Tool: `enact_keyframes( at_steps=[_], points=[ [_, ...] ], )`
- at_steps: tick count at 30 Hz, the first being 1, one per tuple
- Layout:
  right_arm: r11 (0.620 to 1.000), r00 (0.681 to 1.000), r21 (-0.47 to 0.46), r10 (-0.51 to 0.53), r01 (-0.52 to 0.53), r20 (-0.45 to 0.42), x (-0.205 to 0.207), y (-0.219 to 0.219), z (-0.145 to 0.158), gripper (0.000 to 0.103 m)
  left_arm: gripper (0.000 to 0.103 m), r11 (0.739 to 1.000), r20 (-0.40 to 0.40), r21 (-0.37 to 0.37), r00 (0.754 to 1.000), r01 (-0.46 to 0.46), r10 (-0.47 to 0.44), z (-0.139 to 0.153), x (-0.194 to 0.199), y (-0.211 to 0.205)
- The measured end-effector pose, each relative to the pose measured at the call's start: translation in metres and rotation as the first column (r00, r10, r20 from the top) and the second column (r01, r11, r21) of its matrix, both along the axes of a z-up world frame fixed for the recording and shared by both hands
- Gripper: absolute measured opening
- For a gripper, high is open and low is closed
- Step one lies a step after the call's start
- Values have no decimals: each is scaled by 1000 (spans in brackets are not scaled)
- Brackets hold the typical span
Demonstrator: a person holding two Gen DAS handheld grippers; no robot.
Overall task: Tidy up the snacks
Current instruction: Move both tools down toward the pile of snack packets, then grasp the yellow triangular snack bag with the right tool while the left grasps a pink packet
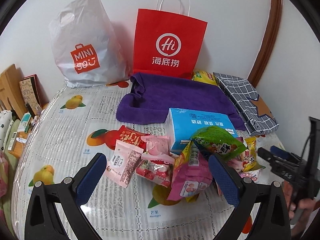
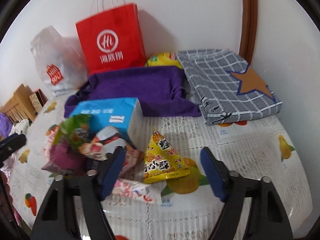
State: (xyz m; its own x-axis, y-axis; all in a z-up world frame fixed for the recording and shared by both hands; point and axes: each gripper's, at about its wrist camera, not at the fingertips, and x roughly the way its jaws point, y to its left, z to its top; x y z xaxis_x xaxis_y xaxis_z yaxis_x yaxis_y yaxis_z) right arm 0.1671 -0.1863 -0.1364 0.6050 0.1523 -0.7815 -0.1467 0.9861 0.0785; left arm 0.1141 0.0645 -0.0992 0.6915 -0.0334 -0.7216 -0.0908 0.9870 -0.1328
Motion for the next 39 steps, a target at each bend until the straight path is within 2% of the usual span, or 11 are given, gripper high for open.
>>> enact_keyframes(
  at_steps=[6, 11, 16, 20, 26, 30, 35, 38, 39],
  points=[
    [999, 998, 0, 35, -35, -45, 24, 4, -27, 72, 102, 999, -24, -10, 999, 39, -39, -5, 8, -6],
    [998, 994, -36, 52, -56, -96, 37, 12, -48, 59, 102, 1000, -52, 9, 999, 9, -9, -16, 11, 0],
    [998, 997, -50, 44, -47, -64, 32, 5, -52, 46, 102, 999, -84, -24, 996, -40, 37, -27, 18, 23],
    [997, 999, -71, 21, -23, -29, 26, -8, -54, 46, 102, 998, -96, -1, 994, -58, 57, -32, 30, 31],
    [998, 1000, -56, 23, -23, -4, 25, -13, -56, 45, 102, 993, -115, 60, 988, -97, 103, -40, 49, 54],
    [998, 1000, -49, 25, -25, -14, 27, -15, -57, 46, 97, 992, -160, 49, 979, -117, 124, -54, 56, 74],
    [999, 1000, -42, 22, -23, -21, 27, -15, -58, 46, 94, 998, -173, 53, 984, -41, 50, -72, 49, 72],
    [1000, 999, -19, 20, -21, -40, 30, -17, -60, 48, 93, 1000, -163, 4, 987, 2, -1, -80, 43, 70],
    [1000, 999, -13, 20, -21, -46, 30, -18, -62, 50, 90, 1000, -163, -15, 987, 13, -15, -83, 43, 69]
  ],
)
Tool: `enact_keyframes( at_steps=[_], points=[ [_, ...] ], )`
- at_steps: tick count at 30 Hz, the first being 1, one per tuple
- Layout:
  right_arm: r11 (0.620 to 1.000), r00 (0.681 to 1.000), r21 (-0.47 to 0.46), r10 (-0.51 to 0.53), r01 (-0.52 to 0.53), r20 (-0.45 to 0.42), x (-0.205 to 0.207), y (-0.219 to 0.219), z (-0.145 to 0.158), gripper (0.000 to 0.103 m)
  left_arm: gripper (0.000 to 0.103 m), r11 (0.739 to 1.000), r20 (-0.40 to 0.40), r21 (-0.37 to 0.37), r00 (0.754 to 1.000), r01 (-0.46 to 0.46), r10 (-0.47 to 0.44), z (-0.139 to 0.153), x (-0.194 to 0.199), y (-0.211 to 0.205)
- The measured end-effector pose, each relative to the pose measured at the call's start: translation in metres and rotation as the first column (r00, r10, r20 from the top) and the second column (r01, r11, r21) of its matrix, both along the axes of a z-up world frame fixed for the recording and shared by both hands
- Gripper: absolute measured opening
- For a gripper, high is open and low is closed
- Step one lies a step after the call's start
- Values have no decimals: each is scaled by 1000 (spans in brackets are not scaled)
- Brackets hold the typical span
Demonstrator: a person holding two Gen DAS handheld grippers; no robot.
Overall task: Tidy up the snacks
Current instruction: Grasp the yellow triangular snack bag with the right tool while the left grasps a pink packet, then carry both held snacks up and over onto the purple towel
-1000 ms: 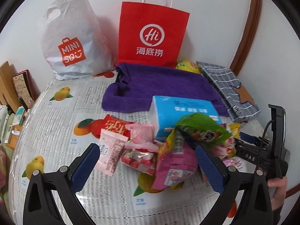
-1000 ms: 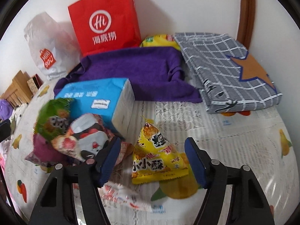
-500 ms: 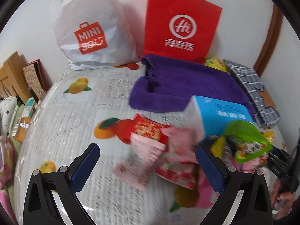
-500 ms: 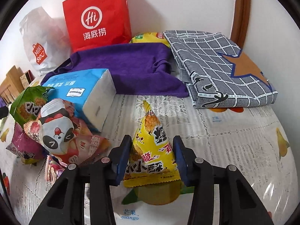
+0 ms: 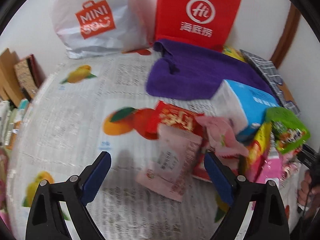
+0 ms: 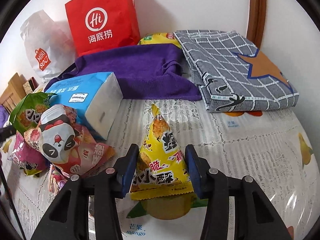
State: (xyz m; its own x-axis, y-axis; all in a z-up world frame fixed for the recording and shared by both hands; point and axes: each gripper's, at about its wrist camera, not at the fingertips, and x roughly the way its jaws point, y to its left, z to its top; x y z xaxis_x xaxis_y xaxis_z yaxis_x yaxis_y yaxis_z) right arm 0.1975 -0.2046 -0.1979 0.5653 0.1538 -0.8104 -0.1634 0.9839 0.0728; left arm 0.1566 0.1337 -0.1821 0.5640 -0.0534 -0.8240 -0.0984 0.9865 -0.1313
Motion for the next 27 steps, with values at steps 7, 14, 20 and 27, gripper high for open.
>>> enact_keyframes(
  at_steps=[7, 14, 20, 27],
  points=[
    [999, 1000, -54, 3, -4, -22, 3, 8, -3, 52, 66, 998, -6, 47, 999, 34, -34, -11, 7, -13],
    [998, 1000, -62, 3, -5, -20, 2, 11, -3, 52, 36, 996, 7, 76, 998, 54, -55, -8, 6, -16],
    [999, 1000, -40, -3, 2, -16, 2, 5, -2, 50, 32, 999, -3, 27, 1000, 25, -25, 1, -4, -7],
    [997, 998, -36, -67, 66, -14, -14, -2, 4, 49, 32, 1000, 14, -13, 1000, 3, -3, 19, -31, -7]
  ],
)
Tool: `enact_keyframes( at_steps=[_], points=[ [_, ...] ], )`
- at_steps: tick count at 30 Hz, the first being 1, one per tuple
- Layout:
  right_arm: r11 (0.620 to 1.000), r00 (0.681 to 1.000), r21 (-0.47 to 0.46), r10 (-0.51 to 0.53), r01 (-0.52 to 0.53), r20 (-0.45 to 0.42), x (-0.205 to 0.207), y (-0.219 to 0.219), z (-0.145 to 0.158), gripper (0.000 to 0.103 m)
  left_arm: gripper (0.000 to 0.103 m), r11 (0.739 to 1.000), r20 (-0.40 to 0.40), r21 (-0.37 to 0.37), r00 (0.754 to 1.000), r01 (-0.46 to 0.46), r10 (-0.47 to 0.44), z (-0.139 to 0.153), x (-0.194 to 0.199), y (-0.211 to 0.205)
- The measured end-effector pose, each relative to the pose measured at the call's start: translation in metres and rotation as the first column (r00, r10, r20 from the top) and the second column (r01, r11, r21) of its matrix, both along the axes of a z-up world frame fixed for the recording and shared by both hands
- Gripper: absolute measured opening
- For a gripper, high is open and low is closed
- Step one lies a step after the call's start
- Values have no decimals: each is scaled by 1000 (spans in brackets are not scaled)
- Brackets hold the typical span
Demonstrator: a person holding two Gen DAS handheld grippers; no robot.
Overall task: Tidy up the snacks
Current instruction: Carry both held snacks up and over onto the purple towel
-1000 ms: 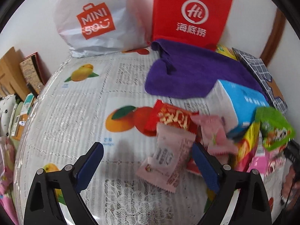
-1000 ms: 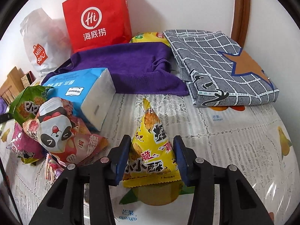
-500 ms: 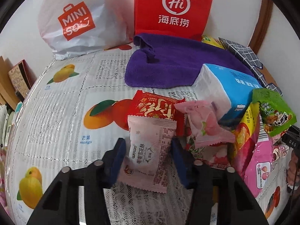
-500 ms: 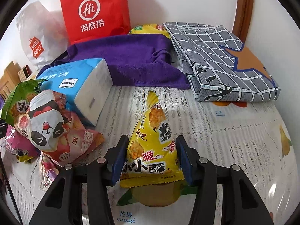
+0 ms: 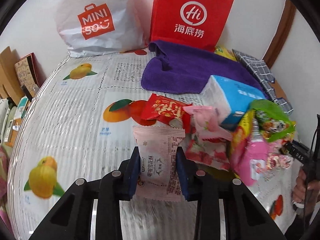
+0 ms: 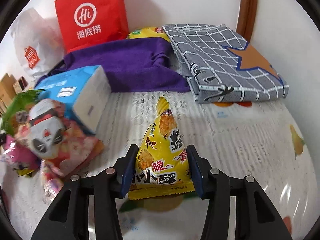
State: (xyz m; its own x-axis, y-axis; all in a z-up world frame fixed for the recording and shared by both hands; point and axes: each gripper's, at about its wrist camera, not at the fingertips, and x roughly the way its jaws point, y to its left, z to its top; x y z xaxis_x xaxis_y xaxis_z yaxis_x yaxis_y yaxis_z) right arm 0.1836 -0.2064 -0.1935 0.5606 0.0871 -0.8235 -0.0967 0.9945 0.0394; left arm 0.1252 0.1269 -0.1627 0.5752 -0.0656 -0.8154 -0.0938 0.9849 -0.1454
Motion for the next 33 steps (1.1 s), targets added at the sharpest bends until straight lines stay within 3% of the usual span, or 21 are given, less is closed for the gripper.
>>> enact_keyframes(
  at_steps=[5, 11, 18, 33],
  points=[
    [1000, 999, 1, -7, 6, 43, -23, 2, 25, 48, 32, 1000, 29, -24, 999, 17, -16, 21, -16, -14],
    [997, 996, 70, 12, -18, 92, -43, 3, 70, 48, 32, 997, 64, -20, 996, 68, -67, 47, -29, -44],
    [993, 988, 94, 55, -69, 145, -50, 22, 106, 48, 32, 988, 93, -51, 986, 146, -141, 77, -25, -78],
    [985, 971, 103, 117, -140, 206, 26, 60, 157, 48, 32, 986, 152, -39, 976, 164, -156, 129, 51, -81]
  ],
)
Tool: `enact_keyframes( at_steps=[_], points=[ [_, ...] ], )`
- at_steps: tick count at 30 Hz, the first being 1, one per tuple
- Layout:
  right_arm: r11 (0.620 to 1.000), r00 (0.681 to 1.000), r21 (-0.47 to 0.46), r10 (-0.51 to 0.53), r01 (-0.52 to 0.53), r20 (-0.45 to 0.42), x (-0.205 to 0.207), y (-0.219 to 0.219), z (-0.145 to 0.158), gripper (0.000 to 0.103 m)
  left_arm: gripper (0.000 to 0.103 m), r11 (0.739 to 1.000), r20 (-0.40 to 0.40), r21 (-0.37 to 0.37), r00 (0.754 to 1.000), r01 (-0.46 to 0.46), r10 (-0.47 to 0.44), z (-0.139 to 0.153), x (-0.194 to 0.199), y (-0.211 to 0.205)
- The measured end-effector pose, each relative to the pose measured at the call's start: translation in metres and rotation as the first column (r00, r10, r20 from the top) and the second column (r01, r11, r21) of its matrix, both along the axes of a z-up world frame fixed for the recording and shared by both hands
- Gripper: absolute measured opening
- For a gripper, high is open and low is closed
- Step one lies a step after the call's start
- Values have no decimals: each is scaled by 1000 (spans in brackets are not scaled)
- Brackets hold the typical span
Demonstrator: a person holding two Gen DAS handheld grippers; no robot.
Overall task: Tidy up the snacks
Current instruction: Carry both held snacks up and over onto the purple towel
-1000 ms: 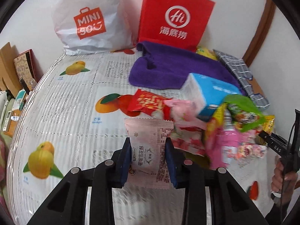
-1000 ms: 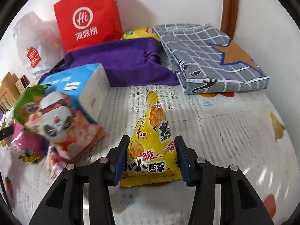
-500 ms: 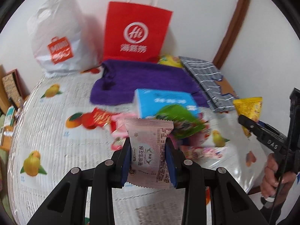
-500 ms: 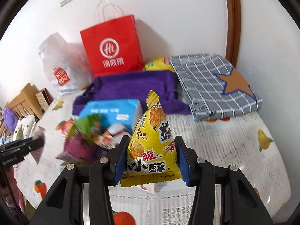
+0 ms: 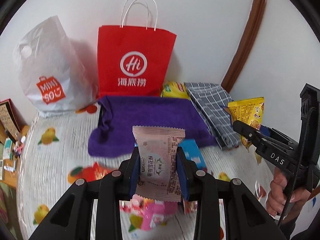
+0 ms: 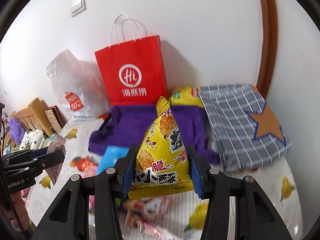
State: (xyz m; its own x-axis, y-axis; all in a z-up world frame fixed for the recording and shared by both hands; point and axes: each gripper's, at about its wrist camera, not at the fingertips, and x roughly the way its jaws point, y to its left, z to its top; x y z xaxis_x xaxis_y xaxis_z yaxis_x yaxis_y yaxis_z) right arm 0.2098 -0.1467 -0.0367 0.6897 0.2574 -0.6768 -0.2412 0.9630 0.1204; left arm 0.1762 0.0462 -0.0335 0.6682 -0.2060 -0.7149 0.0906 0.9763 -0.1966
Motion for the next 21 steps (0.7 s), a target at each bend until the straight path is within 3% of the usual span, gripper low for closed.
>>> enact_keyframes(
  at_steps=[8, 21],
  points=[
    [999, 998, -20, 48, -47, 34, 60, 25, 15, 48, 32, 1000, 28, 17, 999, -20, 20, 16, 47, 14],
    [997, 997, -53, 60, -57, 39, 147, 32, 8, 48, 32, 998, 8, 39, 999, -41, 41, 7, 141, 25]
  ],
)
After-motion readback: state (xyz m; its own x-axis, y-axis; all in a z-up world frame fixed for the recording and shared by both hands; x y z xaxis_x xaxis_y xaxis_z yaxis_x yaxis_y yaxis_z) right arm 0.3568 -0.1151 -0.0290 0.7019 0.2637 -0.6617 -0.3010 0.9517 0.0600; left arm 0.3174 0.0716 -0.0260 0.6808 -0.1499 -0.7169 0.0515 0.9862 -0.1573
